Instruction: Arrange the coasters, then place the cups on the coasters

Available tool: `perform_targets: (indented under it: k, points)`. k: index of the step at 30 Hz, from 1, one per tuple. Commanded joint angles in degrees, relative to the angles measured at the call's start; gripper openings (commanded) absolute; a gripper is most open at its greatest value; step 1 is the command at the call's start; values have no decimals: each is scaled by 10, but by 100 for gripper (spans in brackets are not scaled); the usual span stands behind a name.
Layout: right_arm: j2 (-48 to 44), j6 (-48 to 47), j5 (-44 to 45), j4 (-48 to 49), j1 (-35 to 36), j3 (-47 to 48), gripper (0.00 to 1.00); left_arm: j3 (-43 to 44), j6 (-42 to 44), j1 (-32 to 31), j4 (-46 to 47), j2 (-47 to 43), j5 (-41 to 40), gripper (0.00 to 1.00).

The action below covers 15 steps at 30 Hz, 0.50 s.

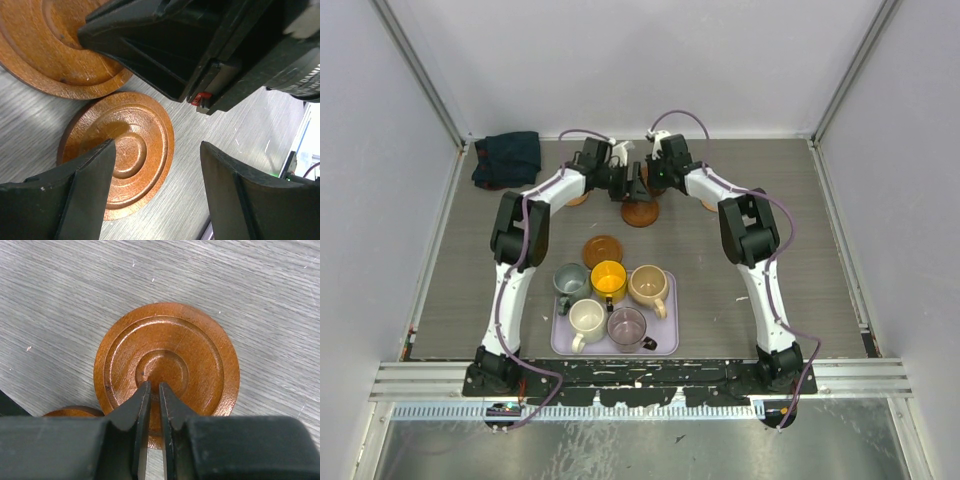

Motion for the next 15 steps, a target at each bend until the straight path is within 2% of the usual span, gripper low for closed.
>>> perform_targets:
  k: [1, 7, 15]
  points:
    - [-25, 1, 15, 1, -10, -34, 19, 21, -10, -3, -12, 2, 22, 69]
    - [-52, 17, 59, -10, -18, -86, 19, 13, 15, -3, -68, -5, 3, 71]
    - [-108, 24, 97, -13, -19, -170, 18, 33, 24, -2, -101, -1, -62, 72]
